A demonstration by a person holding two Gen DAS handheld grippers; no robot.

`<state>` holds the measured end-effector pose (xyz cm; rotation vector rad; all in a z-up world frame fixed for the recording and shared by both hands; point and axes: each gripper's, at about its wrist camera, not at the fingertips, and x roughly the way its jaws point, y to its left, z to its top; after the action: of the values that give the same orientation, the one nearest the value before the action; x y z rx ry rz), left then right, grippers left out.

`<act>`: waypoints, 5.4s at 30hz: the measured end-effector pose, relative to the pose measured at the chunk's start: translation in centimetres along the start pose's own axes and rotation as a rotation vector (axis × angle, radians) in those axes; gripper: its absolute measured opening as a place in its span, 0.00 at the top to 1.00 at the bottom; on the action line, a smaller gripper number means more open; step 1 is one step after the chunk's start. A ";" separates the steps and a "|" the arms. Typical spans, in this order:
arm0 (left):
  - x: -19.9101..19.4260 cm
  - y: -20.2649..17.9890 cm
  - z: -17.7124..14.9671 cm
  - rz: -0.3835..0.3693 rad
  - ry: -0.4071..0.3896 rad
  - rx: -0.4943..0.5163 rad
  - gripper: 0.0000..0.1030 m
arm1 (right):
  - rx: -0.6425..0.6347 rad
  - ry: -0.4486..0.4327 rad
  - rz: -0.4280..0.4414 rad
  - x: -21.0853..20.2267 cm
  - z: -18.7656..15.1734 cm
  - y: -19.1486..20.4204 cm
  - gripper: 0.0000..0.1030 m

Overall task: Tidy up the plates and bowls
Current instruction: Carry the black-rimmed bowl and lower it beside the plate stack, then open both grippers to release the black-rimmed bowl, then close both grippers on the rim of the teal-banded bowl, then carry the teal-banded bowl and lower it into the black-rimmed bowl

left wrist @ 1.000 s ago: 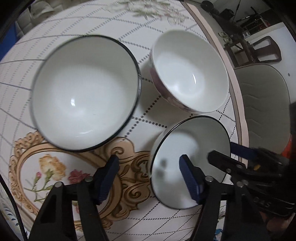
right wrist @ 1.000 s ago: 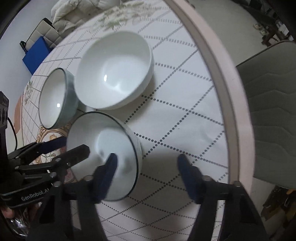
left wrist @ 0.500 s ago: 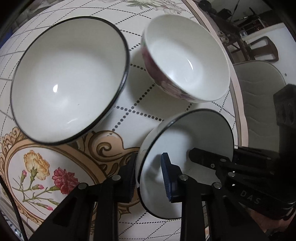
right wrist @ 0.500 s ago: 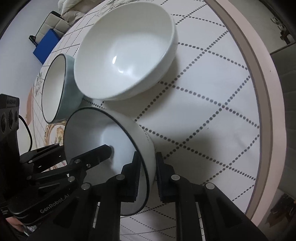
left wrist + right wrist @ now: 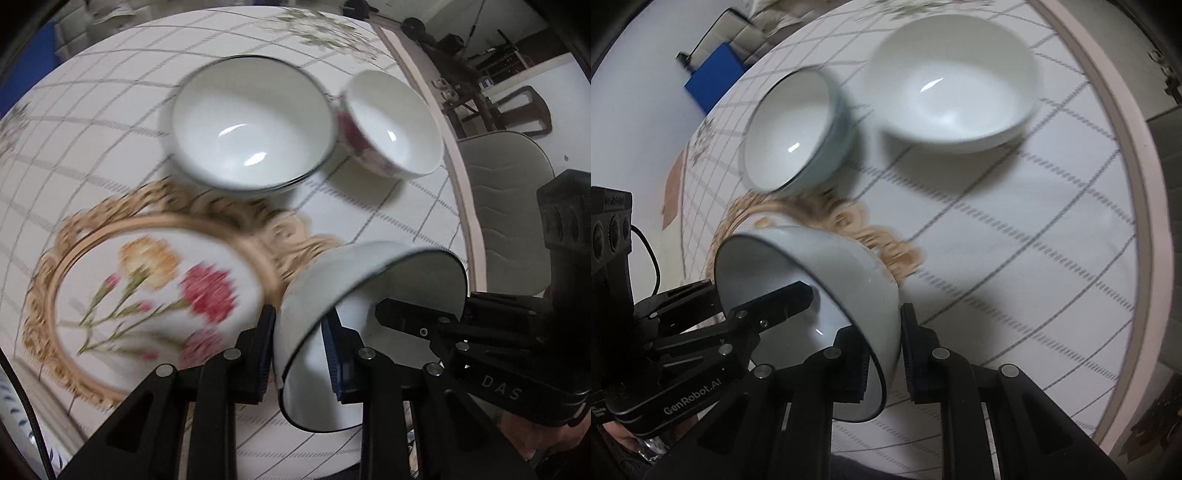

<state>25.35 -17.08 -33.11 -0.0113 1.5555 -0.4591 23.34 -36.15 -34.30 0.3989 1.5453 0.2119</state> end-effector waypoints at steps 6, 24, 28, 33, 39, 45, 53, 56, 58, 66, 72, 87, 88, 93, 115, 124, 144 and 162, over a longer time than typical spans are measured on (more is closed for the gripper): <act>-1.9 5.9 -4.9 0.040 0.002 -0.100 0.78 | -0.083 0.053 0.024 3.0 -3.3 7.5 0.84; -1.4 16.8 -10.2 0.069 0.012 -0.296 0.78 | -0.239 0.195 -0.025 14.2 -7.0 20.3 0.84; -0.5 16.9 -9.8 0.053 0.038 -0.286 0.78 | -0.226 0.201 -0.055 14.7 -5.9 20.4 0.84; 0.3 16.7 -10.3 0.028 0.065 -0.303 0.78 | -0.215 0.216 -0.077 15.2 -5.5 20.4 0.84; 0.5 17.0 -11.1 0.029 0.079 -0.305 0.78 | -0.216 0.237 -0.082 14.8 -6.5 19.6 0.84; 0.3 16.8 -11.5 0.052 0.097 -0.313 0.77 | -0.196 0.226 -0.080 15.1 -6.5 19.9 0.83; -5.2 17.4 -12.1 0.165 0.063 -0.291 0.51 | -0.190 0.157 -0.172 11.2 -6.2 19.6 0.30; -7.9 17.1 -12.1 0.202 0.015 -0.290 0.23 | -0.216 0.112 -0.230 8.7 -6.6 19.7 0.23; -9.5 16.7 -11.9 0.222 -0.016 -0.287 0.13 | -0.230 0.082 -0.255 6.9 -6.9 19.8 0.20; -13.5 12.9 -10.1 0.225 -0.130 -0.227 0.03 | -0.188 -0.071 -0.255 0.2 -7.7 19.1 0.00; -13.1 8.9 -5.1 0.223 -0.155 -0.135 0.03 | -0.116 -0.179 -0.266 -3.6 -5.8 17.5 0.00; -2.4 6.8 12.4 0.076 0.001 -0.002 0.03 | 0.251 -0.140 -0.015 -0.1 6.2 5.2 0.03; -1.3 7.0 13.1 0.050 0.028 -0.002 0.03 | 0.269 -0.129 0.008 0.7 6.7 4.7 0.05; 2.7 6.8 15.3 -0.037 0.140 0.020 0.13 | 0.331 -0.095 0.085 3.2 7.6 3.6 0.18; 4.1 4.1 15.2 -0.069 0.148 0.108 0.74 | 0.374 -0.111 0.164 5.8 8.7 2.8 0.78; 1.4 4.7 12.6 -0.093 0.095 0.090 0.77 | 0.317 -0.155 0.136 2.7 8.0 3.2 0.78; -9.6 7.1 0.2 -0.064 -0.072 0.014 0.77 | 0.099 -0.160 0.155 -2.3 -2.8 13.0 0.78; -5.8 14.7 -10.9 -0.029 0.053 -0.156 0.77 | 0.008 0.038 0.081 7.3 -11.4 18.9 0.79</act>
<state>19.27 1.10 -32.18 -0.1436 1.6424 -0.3623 14.35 -14.66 -33.61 0.4667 1.5688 0.2774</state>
